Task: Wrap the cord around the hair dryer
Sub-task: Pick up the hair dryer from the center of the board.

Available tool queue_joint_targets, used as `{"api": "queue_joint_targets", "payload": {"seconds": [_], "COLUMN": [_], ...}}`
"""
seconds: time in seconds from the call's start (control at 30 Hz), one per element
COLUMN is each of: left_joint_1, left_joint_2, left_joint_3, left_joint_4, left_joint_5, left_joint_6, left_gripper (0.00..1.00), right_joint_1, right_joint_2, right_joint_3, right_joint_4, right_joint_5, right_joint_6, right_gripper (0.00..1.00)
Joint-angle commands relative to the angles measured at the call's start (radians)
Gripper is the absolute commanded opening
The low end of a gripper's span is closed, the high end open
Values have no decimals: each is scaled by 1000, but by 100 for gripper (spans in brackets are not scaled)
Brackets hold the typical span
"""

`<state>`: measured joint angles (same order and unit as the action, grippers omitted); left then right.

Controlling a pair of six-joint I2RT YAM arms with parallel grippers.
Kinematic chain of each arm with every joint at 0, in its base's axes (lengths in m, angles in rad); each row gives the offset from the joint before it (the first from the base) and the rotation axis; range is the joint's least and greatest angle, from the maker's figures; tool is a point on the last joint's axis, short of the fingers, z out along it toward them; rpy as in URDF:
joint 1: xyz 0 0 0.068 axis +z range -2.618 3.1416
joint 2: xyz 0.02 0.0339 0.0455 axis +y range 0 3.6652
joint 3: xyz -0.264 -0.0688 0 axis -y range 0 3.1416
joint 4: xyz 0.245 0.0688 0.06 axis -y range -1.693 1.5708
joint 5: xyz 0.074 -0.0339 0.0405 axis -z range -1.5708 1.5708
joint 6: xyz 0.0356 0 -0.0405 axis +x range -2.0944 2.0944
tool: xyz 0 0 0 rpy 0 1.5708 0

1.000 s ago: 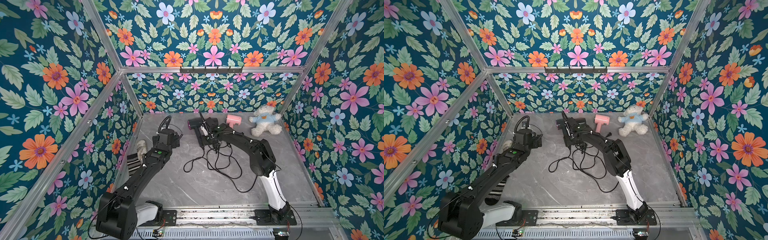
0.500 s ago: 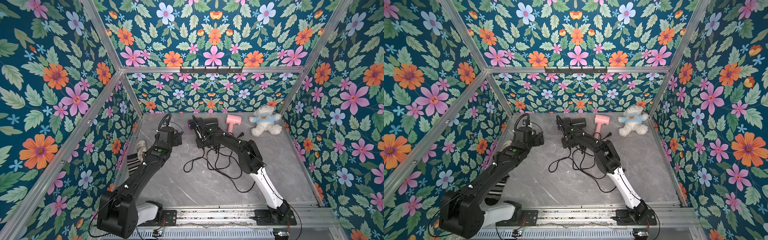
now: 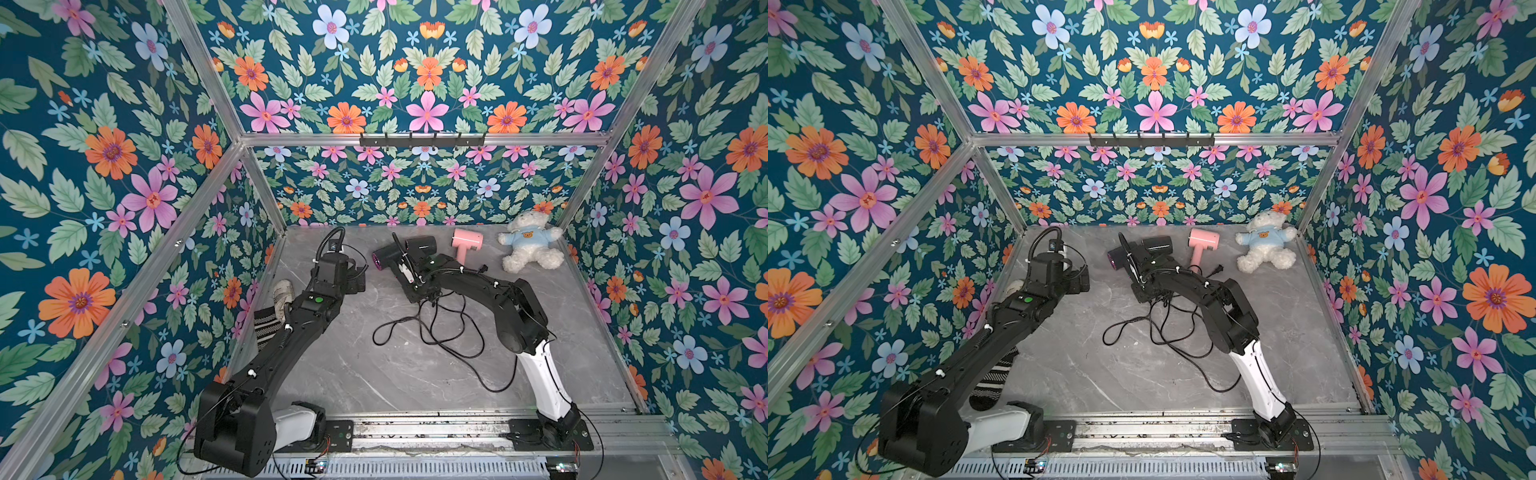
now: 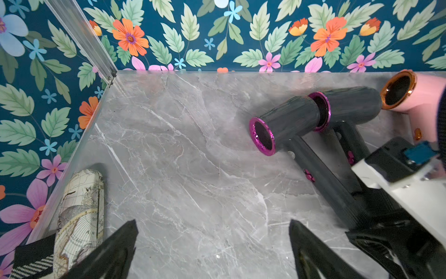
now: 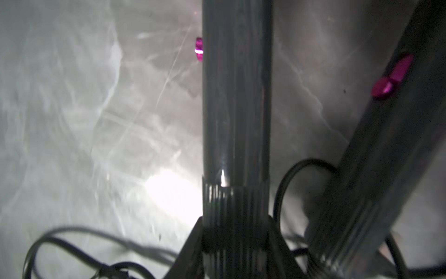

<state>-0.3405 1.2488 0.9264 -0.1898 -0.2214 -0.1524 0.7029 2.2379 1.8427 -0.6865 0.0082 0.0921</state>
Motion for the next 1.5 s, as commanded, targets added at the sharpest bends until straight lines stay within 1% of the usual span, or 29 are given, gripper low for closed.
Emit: {"api": "queue_joint_targets", "payload": {"seconds": [0.0,0.1,0.2,0.33,0.4,0.57,0.67,0.73,0.8,0.93,1.17,1.33,1.47], "left_joint_1": [-3,-7,-8,-8,-8,-3,11,29,41,54,72,76,88], "left_joint_2": [13,30,52,112,162,285,347,415,467,540,624,658,679], "left_joint_3": [15,19,14,12,39,174,253,336,388,452,508,512,505], "left_joint_4": [-63,-81,-77,-34,-38,-150,-193,-291,-343,-369,-395,-391,-339], "left_joint_5": [70,103,153,254,294,289,376,434,464,487,481,449,492], "left_joint_6": [67,73,61,46,51,77,86,92,109,132,185,246,262], "left_gripper": [99,99,99,99,99,99,99,99,99,99,99,99,99], "right_joint_1": [1,0,0,1,1,3,13,25,38,50,70,72,74], "right_joint_2": [-73,-141,-192,-237,-254,-287,-296,-298,-300,-307,-324,-328,-331], "right_joint_3": [-93,-214,-329,-429,-468,-535,-563,-577,-589,-622,-670,-678,-683], "right_joint_4": [42,115,203,309,365,452,486,507,519,578,655,661,664], "right_joint_5": [-28,-97,-154,-216,-232,-217,-159,-118,-91,-61,-12,-31,-40], "right_joint_6": [-199,-295,-363,-407,-430,-454,-472,-483,-498,-503,-516,-518,-518], "right_gripper": [22,22,22,23,23,22,22,22,22,22,22,21,21]}}
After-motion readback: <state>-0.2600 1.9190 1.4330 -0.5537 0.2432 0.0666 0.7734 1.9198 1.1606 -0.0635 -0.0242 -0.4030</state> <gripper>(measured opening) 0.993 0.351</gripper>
